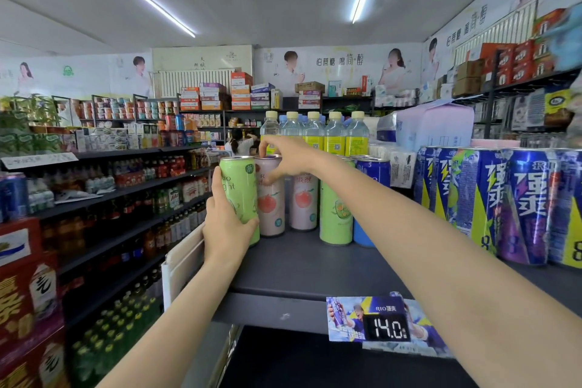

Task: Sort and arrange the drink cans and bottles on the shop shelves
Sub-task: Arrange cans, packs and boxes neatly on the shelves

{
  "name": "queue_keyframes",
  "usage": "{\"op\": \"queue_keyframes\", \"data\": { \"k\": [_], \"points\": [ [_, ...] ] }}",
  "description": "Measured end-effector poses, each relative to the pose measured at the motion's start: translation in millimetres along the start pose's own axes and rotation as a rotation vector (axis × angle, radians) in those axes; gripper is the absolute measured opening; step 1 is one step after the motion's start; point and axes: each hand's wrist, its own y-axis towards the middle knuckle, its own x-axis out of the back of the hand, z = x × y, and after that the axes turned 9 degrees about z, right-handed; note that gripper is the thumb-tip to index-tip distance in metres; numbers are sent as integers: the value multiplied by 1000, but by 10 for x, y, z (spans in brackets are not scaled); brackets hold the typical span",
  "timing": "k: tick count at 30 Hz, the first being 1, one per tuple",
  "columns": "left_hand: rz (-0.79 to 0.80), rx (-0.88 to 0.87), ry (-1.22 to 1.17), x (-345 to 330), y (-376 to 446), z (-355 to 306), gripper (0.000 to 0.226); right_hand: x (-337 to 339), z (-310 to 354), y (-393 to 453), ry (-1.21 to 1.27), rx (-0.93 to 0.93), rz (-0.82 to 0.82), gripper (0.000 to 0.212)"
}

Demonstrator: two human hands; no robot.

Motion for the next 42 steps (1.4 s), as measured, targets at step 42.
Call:
{"op": "queue_keyframes", "data": {
  "k": [42],
  "points": [
    [327, 102, -214, -305, 236, 49, 107, -418, -687, -1116, -273, -107, -578, 62]
  ]
}}
